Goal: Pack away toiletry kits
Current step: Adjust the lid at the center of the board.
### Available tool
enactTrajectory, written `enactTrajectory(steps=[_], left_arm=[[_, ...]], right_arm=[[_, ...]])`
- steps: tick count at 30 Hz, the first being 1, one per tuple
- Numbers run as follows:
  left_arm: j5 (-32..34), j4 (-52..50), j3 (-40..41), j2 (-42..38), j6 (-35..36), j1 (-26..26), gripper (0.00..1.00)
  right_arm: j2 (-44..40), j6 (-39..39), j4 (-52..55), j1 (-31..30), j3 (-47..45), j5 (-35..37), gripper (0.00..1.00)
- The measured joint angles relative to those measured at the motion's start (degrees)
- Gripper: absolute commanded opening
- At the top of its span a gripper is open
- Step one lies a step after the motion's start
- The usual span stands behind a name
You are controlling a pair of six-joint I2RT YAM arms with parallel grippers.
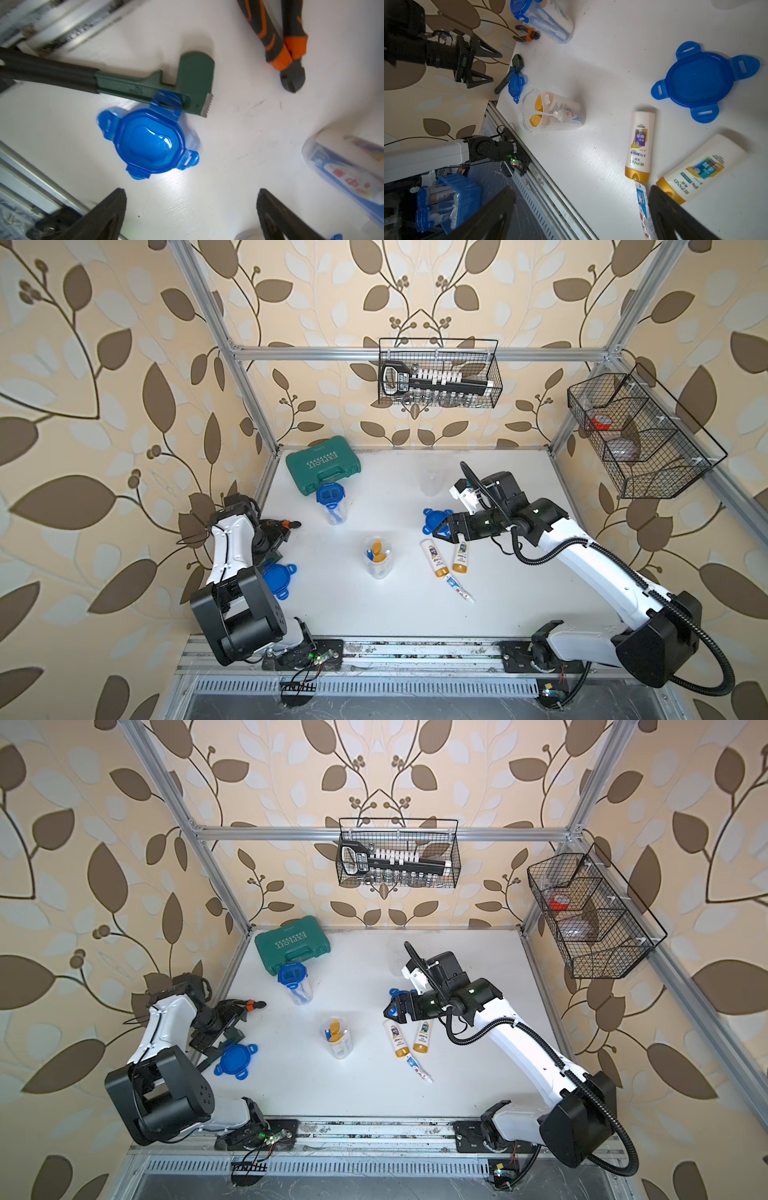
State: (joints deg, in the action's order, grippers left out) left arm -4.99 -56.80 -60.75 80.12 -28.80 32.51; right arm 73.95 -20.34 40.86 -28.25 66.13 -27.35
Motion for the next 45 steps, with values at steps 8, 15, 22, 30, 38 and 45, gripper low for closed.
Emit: enactTrajectory(steps=[8,15,22,30,38,45], left_arm=[[2.67,0.37,-0.35,3.80,4.76,4.79,0.99],[1.38,5.14,4.04,8.04,4.83,5.42,0.99],[0.35,9.22,7.63,9.40,3.96,4.46,0.99],[0.50,12.13,9.57,10.51,-1.22,-4.17,0.99],[0.68,13.73,11.26,9.70,-10.25,-14.67,0.99],[-3.69,13.18,12.92,5.55,-15.93,-20.92,0.99]], right_arm=[[-2.21,-0.74,0.00,0.00,-2.16,-1.25,1.00],[-2.21,0.74,0.74,0.79,-2.16,-1.81,1.00],[-2.56,1.51,1.88,2.40,-2.21,-1.84,1.00],[-2.95,1.60,2.08,3.91,-2.23,-1.86,1.00],[-2.95,2.29,2.93,4.07,-2.23,-1.62,1.00],[-2.95,2.47,3.02,4.07,-2.23,-1.60,1.00]])
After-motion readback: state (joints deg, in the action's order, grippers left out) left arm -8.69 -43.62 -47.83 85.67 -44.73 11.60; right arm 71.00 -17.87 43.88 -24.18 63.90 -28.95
